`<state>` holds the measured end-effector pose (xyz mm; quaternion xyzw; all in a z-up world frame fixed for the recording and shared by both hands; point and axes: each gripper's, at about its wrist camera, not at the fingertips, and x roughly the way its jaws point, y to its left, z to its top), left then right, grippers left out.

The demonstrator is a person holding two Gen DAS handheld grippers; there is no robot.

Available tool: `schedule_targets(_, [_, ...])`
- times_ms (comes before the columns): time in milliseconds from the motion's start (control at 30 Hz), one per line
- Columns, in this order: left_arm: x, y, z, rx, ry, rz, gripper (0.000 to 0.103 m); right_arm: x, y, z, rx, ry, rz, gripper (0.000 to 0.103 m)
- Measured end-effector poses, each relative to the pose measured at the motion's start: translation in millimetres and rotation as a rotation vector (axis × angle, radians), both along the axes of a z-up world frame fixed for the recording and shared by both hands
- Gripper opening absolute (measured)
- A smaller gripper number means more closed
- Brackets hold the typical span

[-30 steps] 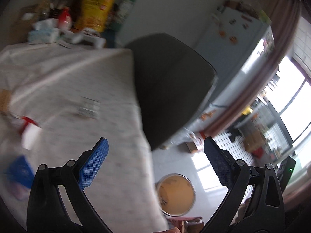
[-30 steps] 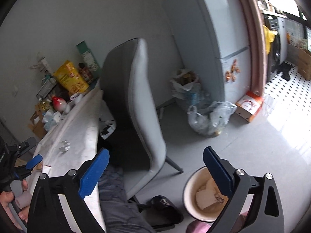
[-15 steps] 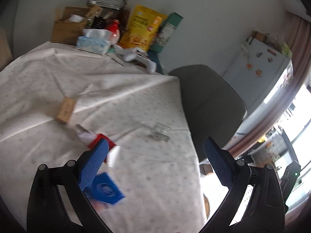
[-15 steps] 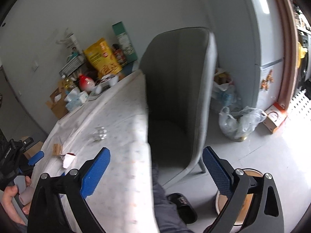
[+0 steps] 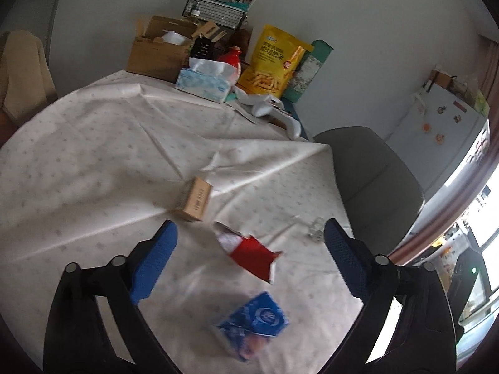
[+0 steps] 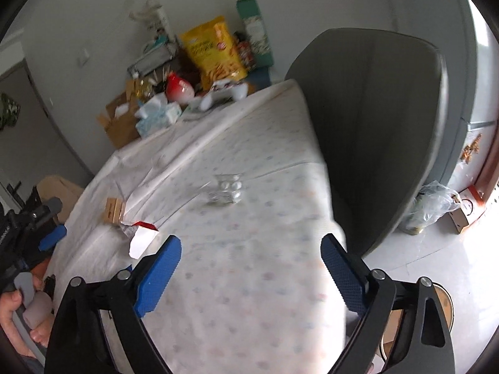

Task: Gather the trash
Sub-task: 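Move both tools back over the table toward the remaining trash, then grasp the small cardboard box with the left tool while the right tool grasps the pill blister pack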

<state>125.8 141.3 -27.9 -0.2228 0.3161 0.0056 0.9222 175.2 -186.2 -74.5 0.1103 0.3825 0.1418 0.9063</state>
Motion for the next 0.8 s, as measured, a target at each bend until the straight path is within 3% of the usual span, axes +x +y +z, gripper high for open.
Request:
schedule_targets(300, [20.5,24.2,2.6,0.071,0.037,0.011,0.079,33.2,42.5,-0.9,-0.063,0.018,0.02,0.086])
schedule_targets(467, [42.0,31.7,-10.9,0.078,0.061,0.029,0.07,49.8,54.7,-9.7,-0.076,0.051,0.018,0.08])
schedule_targets(667, [63.6,25.5,-30.6,0.102,0.099,0.02,0.07,68.4,60.9,-16.7,-0.094,0.072,0.009,0.079])
schedule_targets(800, [75.8,25.6,-48.8,0.129,0.123,0.048,0.059,81.1,64.7,-26.8,-0.11,0.097,0.002,0.078])
